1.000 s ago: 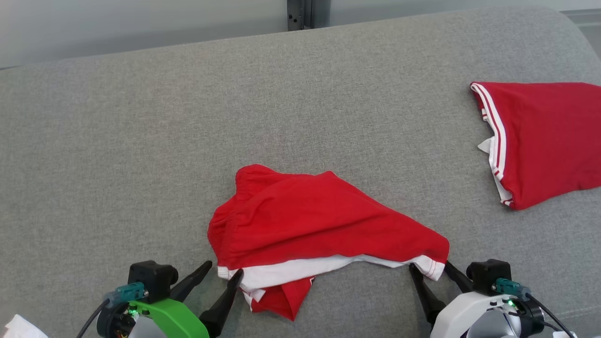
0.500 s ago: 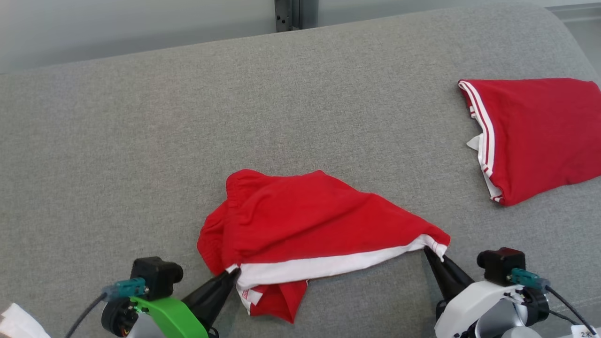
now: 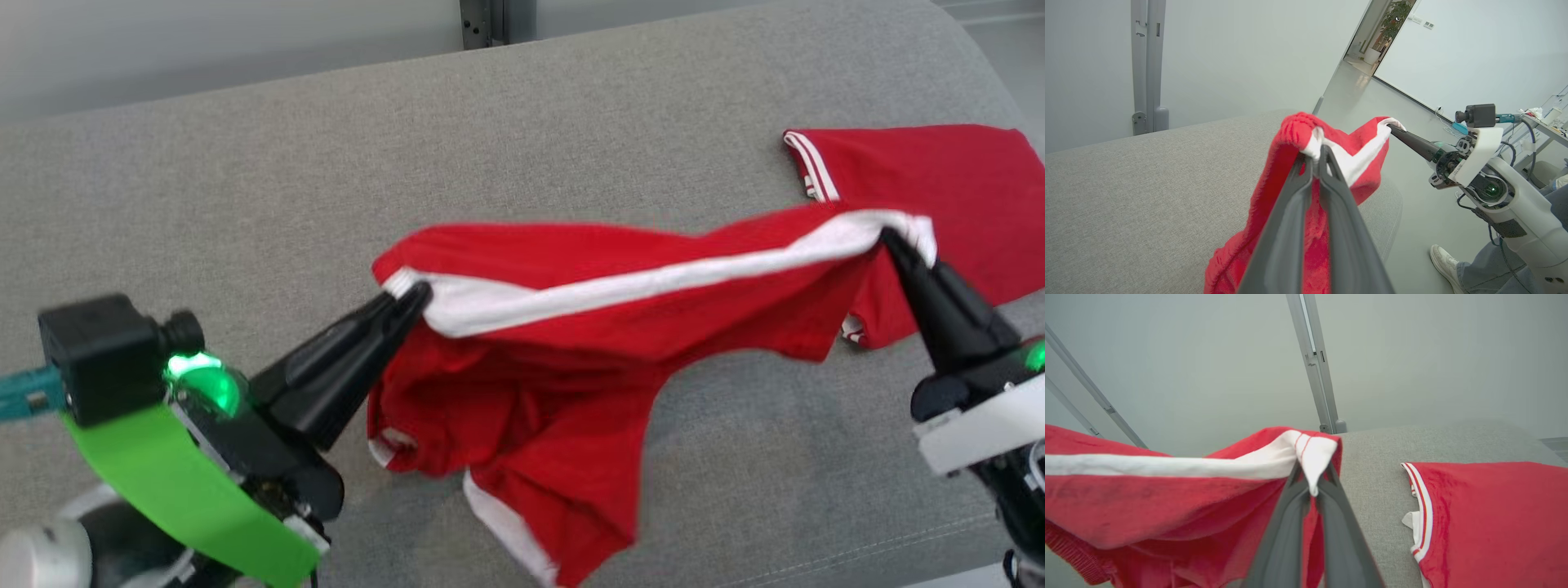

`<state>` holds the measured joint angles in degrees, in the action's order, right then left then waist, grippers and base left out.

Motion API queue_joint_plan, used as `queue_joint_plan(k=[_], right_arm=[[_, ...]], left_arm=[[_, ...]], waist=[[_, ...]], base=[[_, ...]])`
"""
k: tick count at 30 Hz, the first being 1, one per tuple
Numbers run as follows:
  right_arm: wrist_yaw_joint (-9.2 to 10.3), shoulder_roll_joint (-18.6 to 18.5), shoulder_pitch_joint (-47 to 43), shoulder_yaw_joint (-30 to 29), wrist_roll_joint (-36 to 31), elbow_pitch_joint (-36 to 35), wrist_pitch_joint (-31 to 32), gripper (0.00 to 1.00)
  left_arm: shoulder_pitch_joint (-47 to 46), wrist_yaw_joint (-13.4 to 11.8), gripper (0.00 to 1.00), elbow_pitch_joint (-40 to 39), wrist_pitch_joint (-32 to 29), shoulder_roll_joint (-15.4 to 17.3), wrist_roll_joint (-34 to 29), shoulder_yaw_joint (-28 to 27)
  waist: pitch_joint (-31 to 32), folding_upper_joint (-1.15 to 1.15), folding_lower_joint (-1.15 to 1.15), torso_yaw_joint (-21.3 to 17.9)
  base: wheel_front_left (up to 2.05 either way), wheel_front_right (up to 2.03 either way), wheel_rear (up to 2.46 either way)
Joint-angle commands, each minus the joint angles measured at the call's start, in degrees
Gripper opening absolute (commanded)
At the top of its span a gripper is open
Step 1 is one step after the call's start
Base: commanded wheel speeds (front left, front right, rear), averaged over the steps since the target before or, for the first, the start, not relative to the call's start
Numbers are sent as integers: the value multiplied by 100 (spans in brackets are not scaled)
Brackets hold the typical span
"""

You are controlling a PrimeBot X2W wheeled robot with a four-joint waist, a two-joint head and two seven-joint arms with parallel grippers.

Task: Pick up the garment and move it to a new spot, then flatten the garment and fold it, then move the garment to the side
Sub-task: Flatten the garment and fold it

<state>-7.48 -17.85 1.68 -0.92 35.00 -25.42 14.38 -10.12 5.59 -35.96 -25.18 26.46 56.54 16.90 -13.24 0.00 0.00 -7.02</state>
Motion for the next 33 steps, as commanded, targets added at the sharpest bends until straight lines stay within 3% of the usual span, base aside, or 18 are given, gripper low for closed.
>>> queue_joint_plan(k=[1,4,9,13,19,23,27,33], right_arm=[[-2,-59,363,-53,156,-48,142,0],[-2,-345,1233,-163,173,124,465,0],[-2,-335,3395,94,156,977,823,0],[-2,-12,5233,275,-365,2106,504,0],[-1,488,7201,336,-1022,3700,-827,0],[-1,599,7351,623,-1020,4386,-1433,0],[-1,404,6668,1266,-923,4719,-1943,0],[-1,-61,4923,2110,-499,4514,-2633,0]], left_arm=[[-448,-26,0,43,-131,-55,192,-36],[-1482,-213,0,421,-489,-162,434,-119],[-3748,-504,0,1856,-890,-472,195,-86],[-5397,-591,0,3390,-391,-875,-424,-110],[-7008,-175,0,5177,990,-1209,-1337,7],[-7125,54,0,6040,1730,-1201,-1598,174],[-6521,164,0,6613,2040,-1130,-1457,422],[-4864,199,0,6204,2487,-624,-956,1256]], waist=[[-255,0,0,17],[-622,0,0,65],[-1335,0,0,126],[-1731,0,0,154],[-2056,0,0,183],[-2200,0,0,188],[-2234,0,0,186],[-2092,0,0,171]], base=[[0,0,0],[0,0,0],[0,0,0],[0,0,0],[0,0,0],[0,0,0],[0,0,0],[0,0,0]])
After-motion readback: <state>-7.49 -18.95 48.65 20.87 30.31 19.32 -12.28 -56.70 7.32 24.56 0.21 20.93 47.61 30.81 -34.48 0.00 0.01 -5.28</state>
